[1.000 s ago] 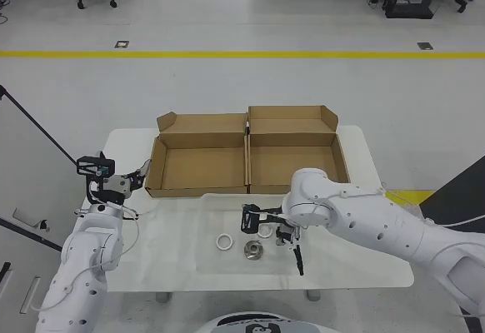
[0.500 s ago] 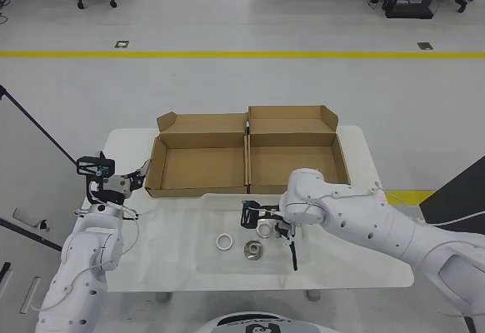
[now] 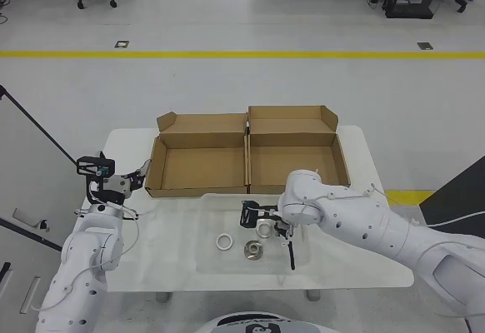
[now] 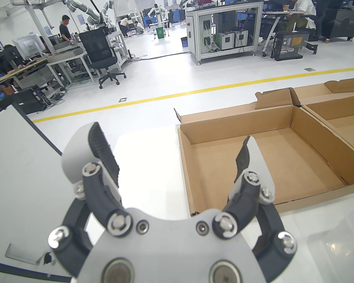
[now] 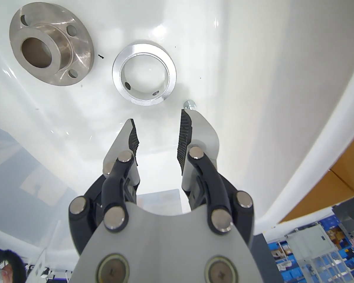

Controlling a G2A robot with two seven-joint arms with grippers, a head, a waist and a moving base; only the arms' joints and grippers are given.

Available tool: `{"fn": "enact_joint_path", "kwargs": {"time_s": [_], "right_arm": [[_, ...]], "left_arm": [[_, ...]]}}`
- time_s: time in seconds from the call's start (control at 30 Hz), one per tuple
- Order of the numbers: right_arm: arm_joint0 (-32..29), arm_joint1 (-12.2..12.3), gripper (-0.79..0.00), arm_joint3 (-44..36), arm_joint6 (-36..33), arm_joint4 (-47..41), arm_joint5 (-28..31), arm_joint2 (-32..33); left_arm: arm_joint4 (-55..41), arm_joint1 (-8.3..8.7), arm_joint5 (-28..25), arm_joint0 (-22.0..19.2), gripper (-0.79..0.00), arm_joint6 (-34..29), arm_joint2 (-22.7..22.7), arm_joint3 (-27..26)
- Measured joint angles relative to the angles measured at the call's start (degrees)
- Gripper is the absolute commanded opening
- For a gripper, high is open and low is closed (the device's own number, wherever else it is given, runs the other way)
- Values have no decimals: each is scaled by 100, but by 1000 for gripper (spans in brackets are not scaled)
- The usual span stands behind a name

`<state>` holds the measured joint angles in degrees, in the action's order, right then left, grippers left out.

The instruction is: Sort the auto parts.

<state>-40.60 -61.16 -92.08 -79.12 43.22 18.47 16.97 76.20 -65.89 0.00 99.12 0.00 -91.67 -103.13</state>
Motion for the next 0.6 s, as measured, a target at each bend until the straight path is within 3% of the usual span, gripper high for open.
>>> {"fn": "enact_joint_path", "kwargs": {"time_s": [0.6], "right_arm": [[-159,-45,-526,11,172,306,25,190]], "left_arm": [[0,0,0,0,0,0,0,0]]}}
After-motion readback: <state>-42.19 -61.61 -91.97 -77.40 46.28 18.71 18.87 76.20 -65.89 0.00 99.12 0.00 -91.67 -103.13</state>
